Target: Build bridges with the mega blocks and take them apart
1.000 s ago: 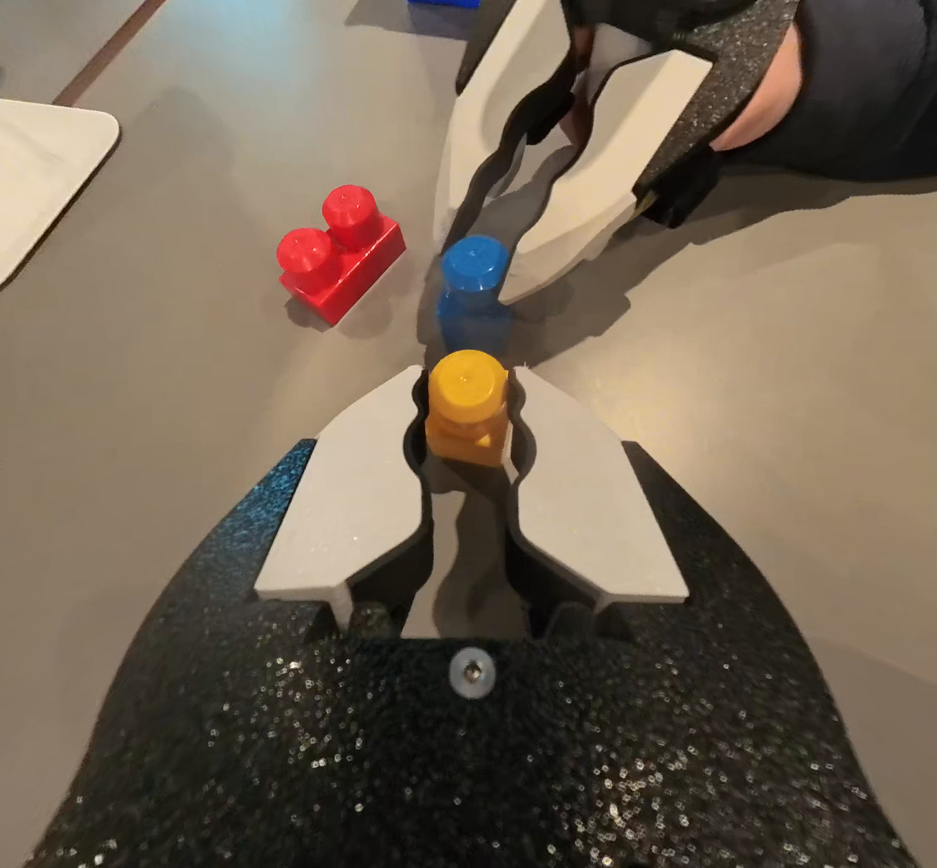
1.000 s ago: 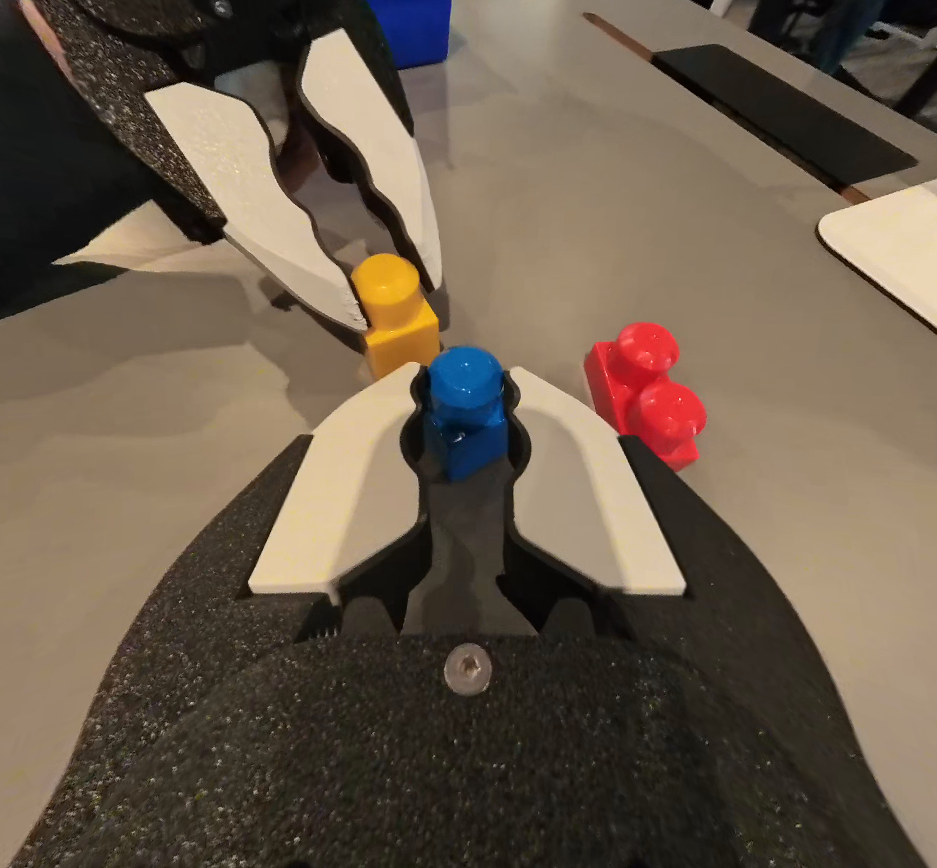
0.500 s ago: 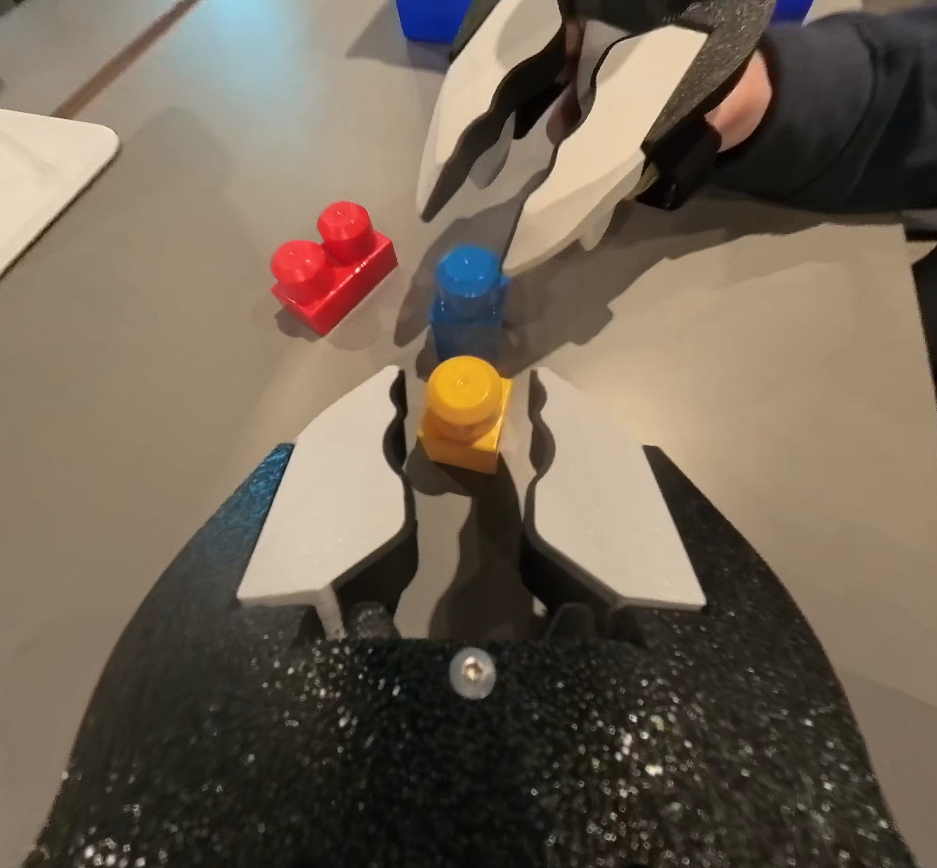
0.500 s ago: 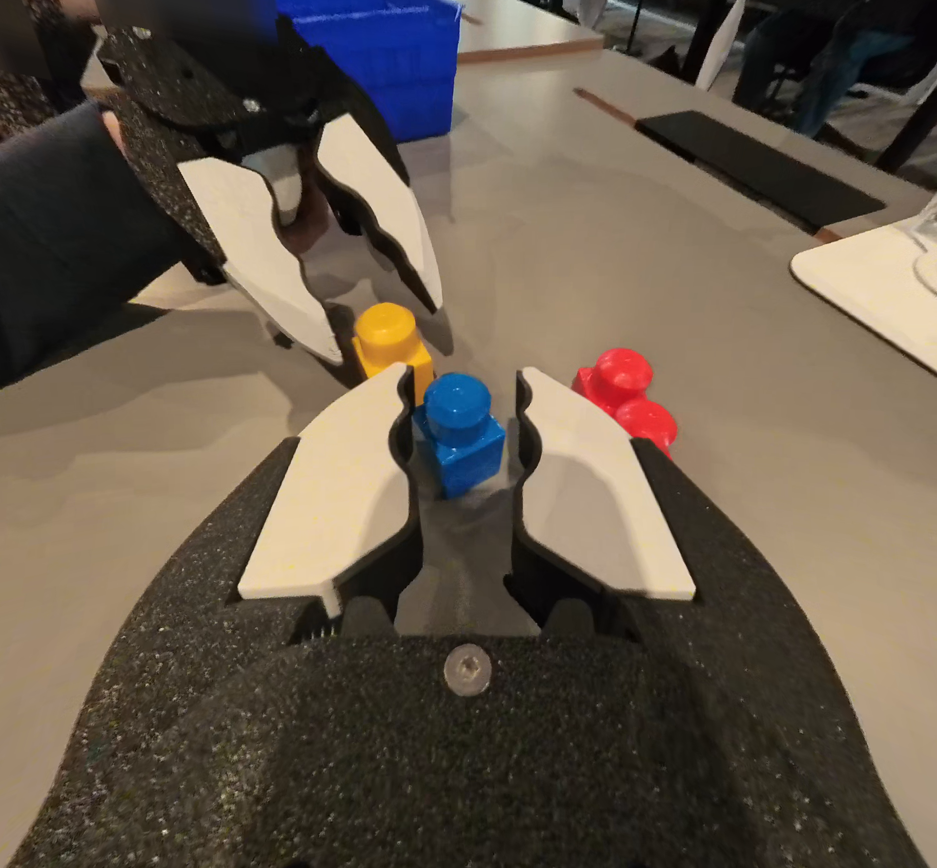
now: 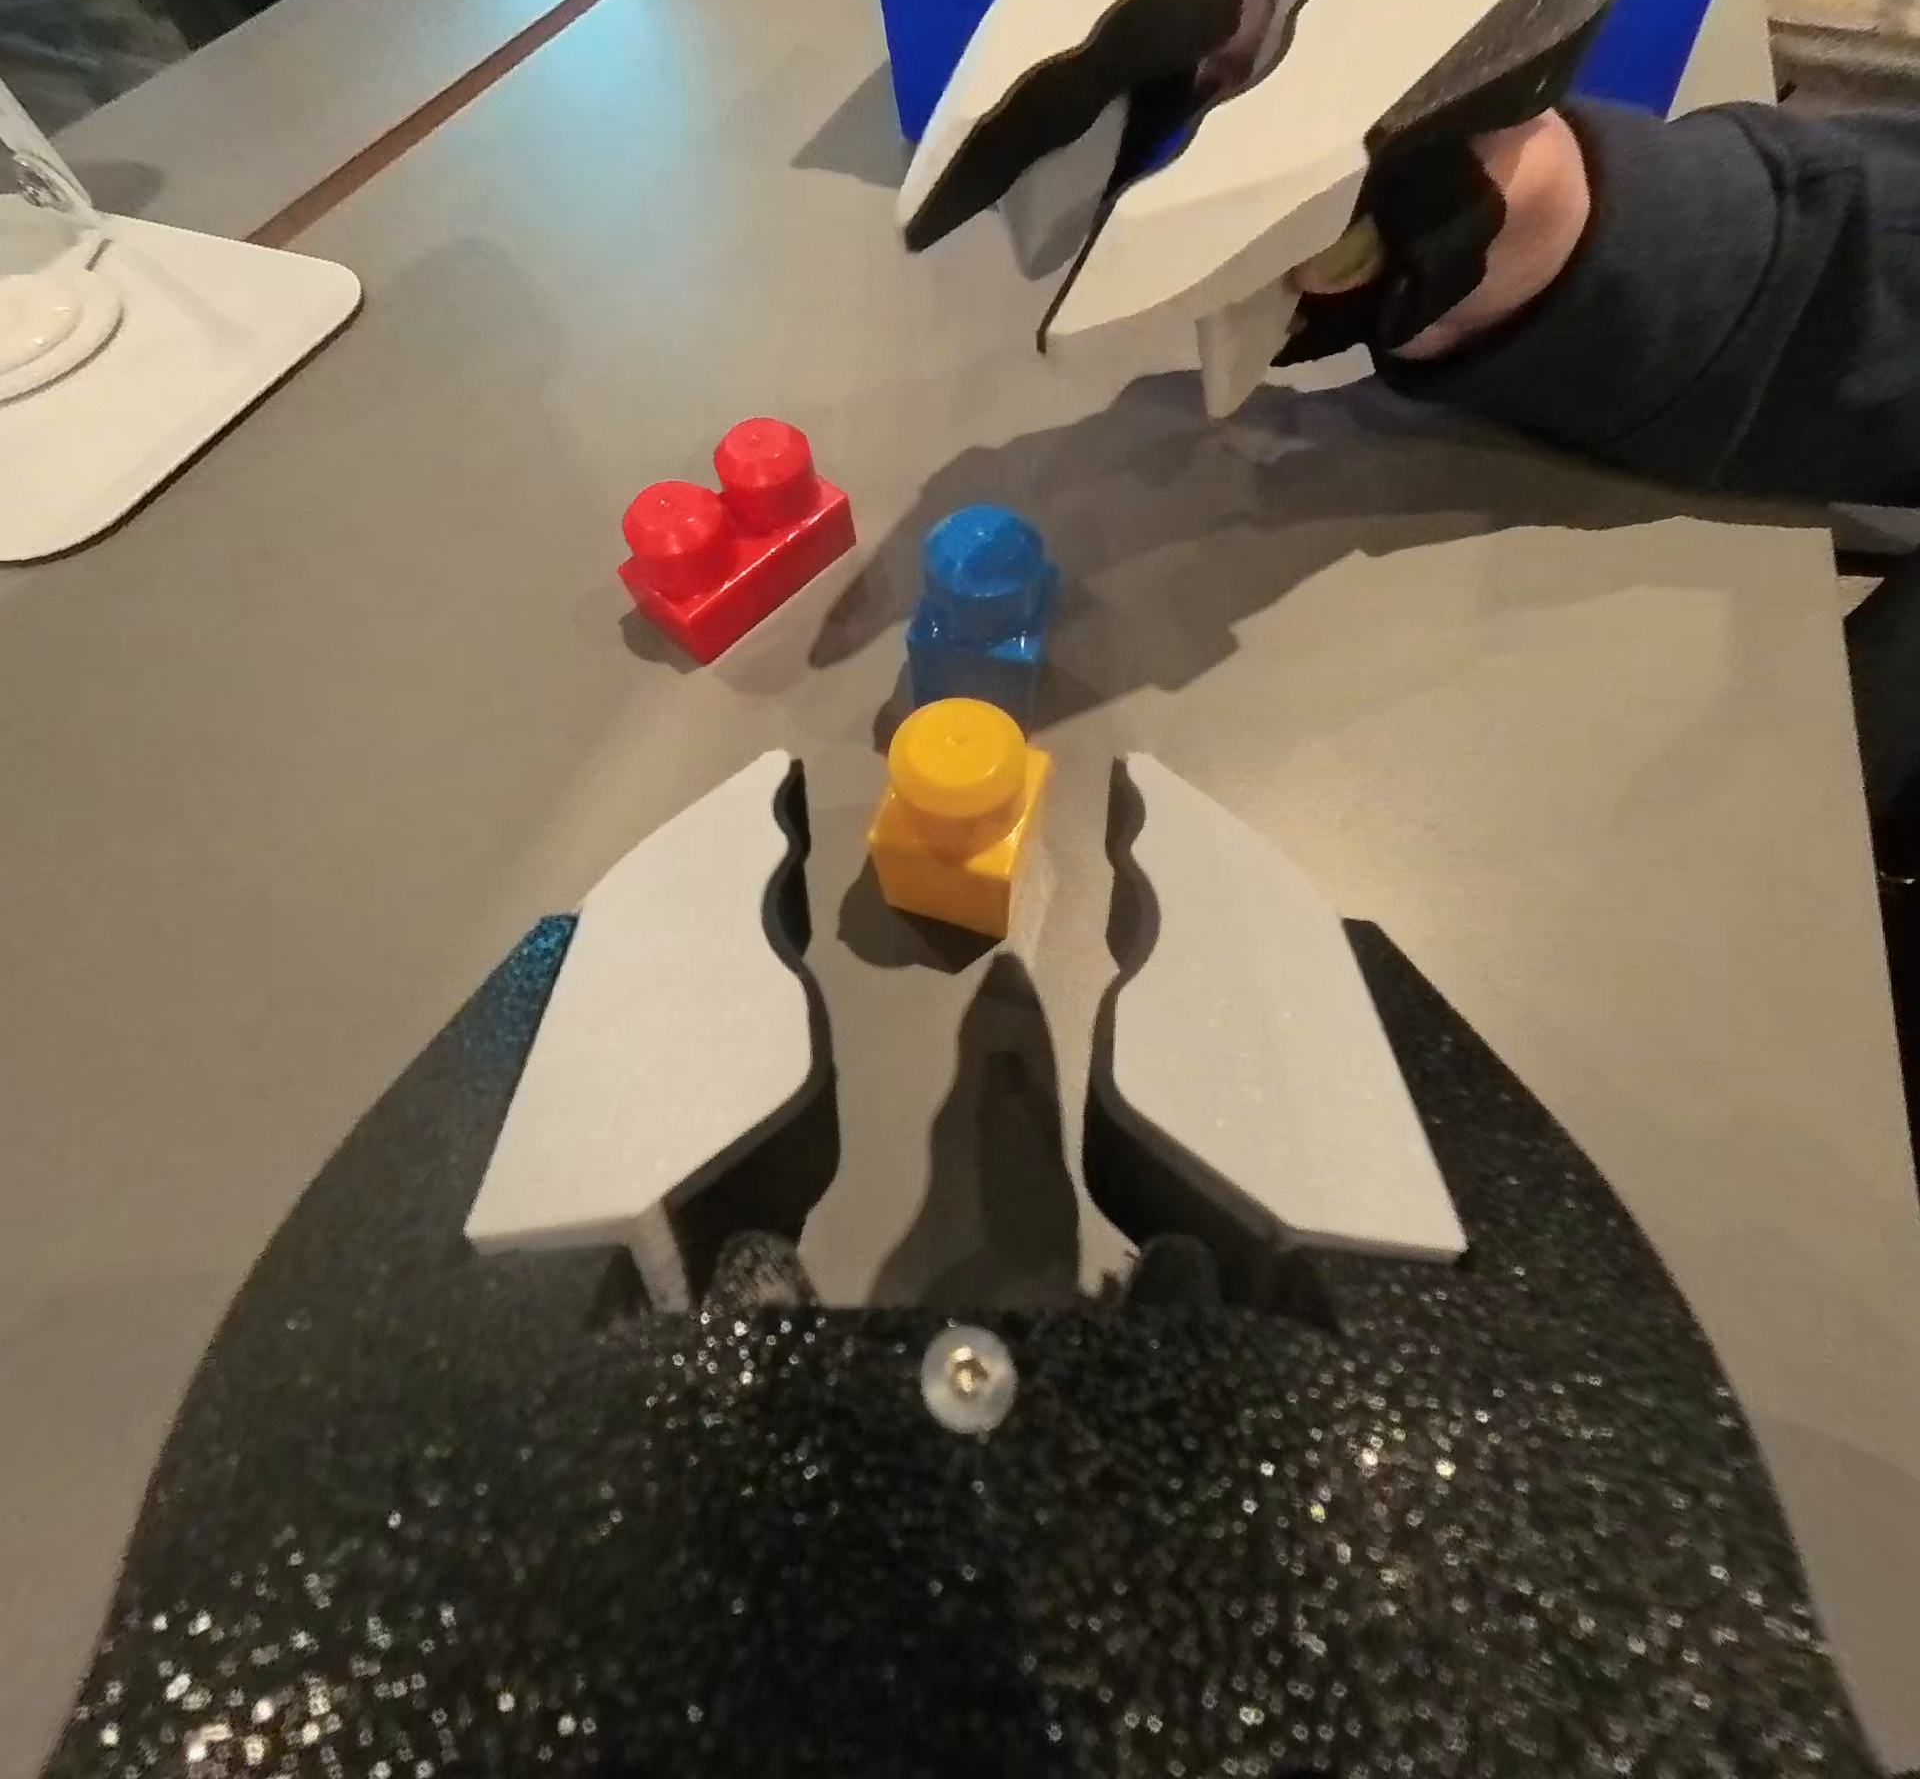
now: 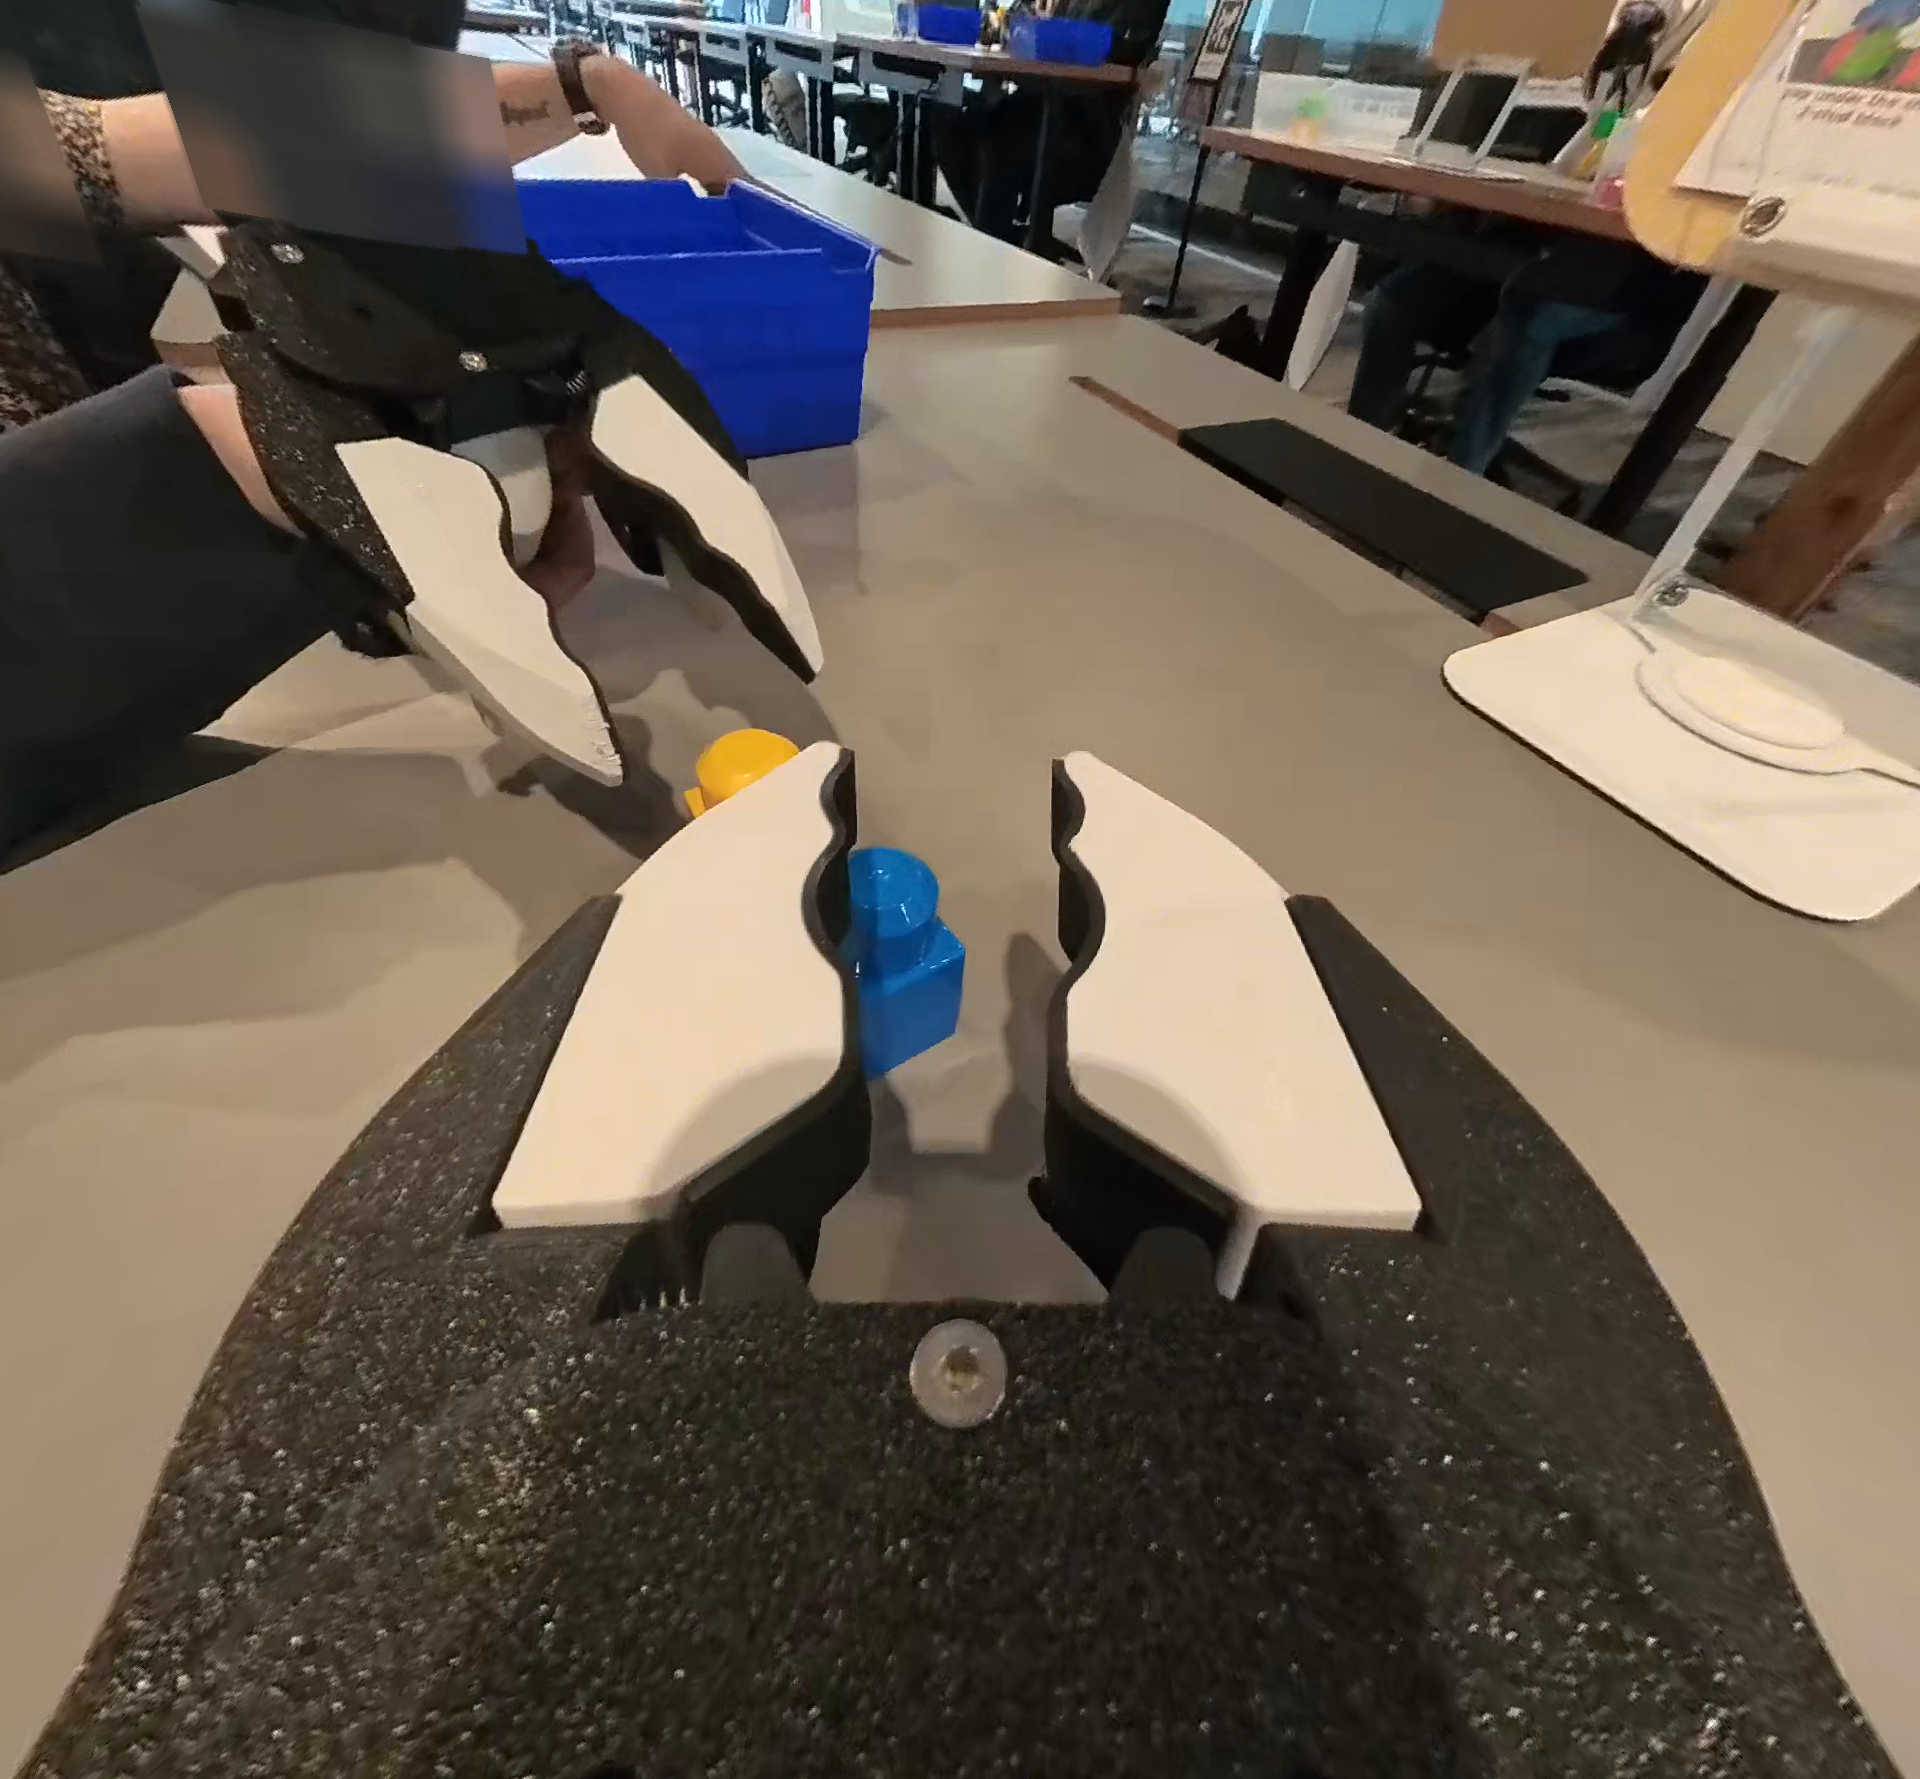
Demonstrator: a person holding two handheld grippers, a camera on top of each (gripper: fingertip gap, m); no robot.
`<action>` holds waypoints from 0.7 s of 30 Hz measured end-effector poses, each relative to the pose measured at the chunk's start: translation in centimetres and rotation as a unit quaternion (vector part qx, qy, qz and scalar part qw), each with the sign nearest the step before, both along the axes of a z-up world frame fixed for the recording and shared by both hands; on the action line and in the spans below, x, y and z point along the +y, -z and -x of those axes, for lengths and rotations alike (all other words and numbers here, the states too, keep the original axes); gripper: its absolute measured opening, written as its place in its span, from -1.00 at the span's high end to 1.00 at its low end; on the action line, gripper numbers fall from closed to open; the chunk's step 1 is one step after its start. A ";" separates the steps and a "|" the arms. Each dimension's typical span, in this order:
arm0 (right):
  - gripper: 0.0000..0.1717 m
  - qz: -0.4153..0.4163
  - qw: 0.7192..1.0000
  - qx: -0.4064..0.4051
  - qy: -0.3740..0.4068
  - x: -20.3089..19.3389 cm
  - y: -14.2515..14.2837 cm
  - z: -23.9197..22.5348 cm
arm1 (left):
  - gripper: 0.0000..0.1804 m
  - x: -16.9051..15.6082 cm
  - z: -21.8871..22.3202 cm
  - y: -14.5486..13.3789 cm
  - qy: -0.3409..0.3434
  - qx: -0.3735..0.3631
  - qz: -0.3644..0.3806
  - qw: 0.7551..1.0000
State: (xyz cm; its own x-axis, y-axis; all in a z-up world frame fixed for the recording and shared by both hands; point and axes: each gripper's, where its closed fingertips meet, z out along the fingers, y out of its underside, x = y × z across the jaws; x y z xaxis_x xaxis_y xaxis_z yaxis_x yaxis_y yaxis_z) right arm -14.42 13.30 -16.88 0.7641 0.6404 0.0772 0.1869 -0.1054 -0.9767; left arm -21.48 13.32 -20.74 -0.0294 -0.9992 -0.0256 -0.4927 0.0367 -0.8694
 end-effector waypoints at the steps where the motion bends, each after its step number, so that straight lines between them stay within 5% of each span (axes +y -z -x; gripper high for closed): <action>1: 0.59 0.001 1.000 0.000 0.000 0.0 0.0 0.0 | 0.39 0.0 0.0 0.1 0.000 0.001 0.002 1.000; 21: 0.62 -0.004 1.000 0.004 -0.005 -0.1 -0.1 0.0 | 0.36 0.3 0.3 0.4 -0.007 0.003 0.007 1.000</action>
